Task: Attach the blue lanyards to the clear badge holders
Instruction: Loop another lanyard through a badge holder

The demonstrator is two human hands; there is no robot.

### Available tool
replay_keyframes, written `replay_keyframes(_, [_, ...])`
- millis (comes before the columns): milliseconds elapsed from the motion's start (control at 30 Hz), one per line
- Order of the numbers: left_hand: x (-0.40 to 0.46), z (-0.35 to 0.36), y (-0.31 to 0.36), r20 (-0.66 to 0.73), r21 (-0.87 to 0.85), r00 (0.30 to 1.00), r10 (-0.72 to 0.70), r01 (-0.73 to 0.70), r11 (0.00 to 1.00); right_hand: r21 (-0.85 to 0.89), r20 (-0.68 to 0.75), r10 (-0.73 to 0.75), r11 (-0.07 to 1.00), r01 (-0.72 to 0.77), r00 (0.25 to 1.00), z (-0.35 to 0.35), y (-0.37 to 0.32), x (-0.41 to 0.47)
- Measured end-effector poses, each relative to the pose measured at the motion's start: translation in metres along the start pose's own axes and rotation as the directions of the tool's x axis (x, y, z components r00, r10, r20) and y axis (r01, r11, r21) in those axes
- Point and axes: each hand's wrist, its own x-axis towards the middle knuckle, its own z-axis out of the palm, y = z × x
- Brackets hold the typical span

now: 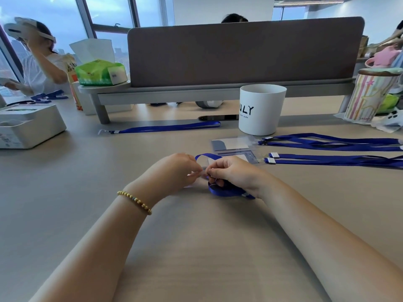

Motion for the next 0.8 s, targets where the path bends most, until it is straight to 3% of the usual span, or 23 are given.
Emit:
replay_keyframes(100, [0.006,0.005,0.007,0.049,0.102,0.999,-0.024,0.019,0.995,-0.045,-0.027,0.027,0.999,-0.028,0.999,0.001,-0.001,0.002])
replay_keyframes(267, [0.004,0.016,0.004,-0.041,0.160,0.999,-0.002,0.008,0.987,-0.199,-0.083,0.030,0.979,-0.047,0.996,0.006,0.000,0.004])
replay_keyframes(400, [0.001,0.020,0.009,-0.065,0.075,0.997,-0.029,0.034,0.997,-0.298,-0.107,-0.008,0.954,-0.024,0.994,0.011,0.001,0.004])
replay_keyframes(800, [0.001,0.036,0.022,-0.142,-0.151,0.967,-0.212,0.191,0.970,-0.335,-0.149,-0.038,0.942,-0.014,0.988,0.013,0.007,0.009])
